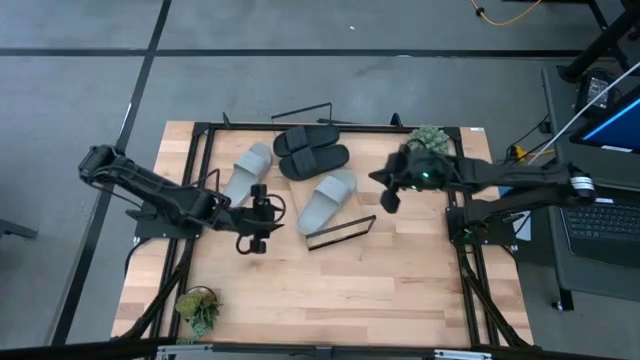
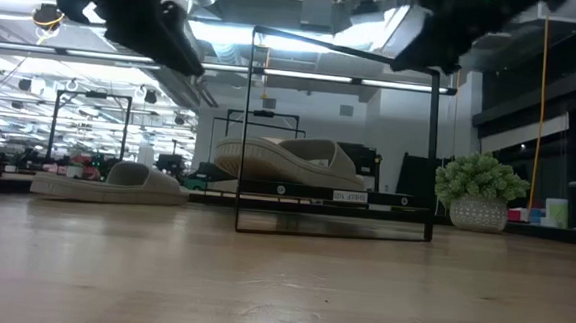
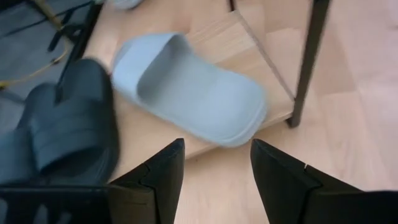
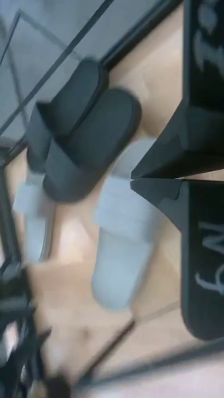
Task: Pick and place slides into the shelf
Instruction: Put the right gray slide on the shelf
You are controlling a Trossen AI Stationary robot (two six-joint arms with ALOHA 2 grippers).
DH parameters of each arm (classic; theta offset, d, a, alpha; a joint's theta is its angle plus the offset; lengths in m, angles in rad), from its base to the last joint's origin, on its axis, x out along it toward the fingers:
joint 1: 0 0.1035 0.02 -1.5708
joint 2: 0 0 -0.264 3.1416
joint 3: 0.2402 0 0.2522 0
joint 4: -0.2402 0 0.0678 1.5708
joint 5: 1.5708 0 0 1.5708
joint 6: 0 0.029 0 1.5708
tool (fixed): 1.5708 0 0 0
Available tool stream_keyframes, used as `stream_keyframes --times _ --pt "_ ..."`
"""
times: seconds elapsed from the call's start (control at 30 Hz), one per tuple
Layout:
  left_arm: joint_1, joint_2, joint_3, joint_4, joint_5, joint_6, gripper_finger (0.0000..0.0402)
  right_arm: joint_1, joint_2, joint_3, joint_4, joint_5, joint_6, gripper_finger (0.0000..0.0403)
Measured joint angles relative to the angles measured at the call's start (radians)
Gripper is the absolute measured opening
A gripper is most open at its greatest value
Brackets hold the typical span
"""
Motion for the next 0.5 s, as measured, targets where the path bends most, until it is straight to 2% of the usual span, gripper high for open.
stream_keyframes --times 0.13,0.23,0.33,0.5 --pt "0.042 0.006 0.0 0.047 0.091 0.099 0.0176 0.026 -0.115 -0.155 0.124 -0.084 0.002 0.0005" --pt "0.072 0.016 0.0 0.075 0.134 0.103 0.0176 0.044 -0.17 -0.258 0.226 -0.121 0.023 0.0008" --pt "0.091 0.033 0.001 0.111 0.176 0.135 0.0176 0.053 -0.211 -0.33 0.306 -0.124 0.03 0.0009" --pt "0.094 0.105 0.01 0.117 0.179 0.268 0.0176 0.055 -0.246 -0.382 0.347 -0.124 0.056 0.001"
